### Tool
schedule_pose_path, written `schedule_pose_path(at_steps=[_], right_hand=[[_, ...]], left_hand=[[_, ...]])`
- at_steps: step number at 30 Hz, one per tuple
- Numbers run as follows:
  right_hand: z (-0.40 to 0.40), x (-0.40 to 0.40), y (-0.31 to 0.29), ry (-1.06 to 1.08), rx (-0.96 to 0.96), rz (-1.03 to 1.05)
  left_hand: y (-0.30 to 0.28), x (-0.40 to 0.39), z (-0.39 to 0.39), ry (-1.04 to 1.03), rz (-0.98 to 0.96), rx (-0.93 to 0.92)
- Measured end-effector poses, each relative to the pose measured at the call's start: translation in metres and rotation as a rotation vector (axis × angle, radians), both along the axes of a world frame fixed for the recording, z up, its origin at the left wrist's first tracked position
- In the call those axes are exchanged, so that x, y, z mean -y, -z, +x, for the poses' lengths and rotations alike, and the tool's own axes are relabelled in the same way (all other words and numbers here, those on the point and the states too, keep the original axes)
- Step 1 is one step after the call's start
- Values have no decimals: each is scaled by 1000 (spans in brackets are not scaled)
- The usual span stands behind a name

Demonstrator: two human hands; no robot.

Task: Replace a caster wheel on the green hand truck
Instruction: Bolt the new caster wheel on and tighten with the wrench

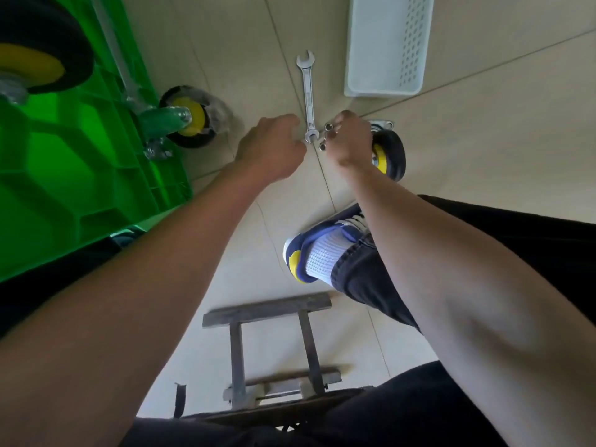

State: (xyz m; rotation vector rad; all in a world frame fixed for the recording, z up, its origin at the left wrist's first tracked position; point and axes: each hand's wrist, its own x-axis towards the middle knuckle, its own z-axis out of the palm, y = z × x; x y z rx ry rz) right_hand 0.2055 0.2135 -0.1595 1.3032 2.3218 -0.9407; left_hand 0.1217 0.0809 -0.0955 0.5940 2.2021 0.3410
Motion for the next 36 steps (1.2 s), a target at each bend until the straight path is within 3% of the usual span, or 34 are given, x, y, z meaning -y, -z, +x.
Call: schedule_pose_path(at_steps=[14, 20, 36], right_hand=[[-10, 2, 10, 26, 69, 78], [-8, 10, -8, 110, -5, 48], [-5, 22, -161, 10, -422, 70]], left_hand=[[5, 20, -11, -70, 5, 103], [-15, 26, -21, -111, 48, 116], [-153, 79, 0, -115, 243, -154]])
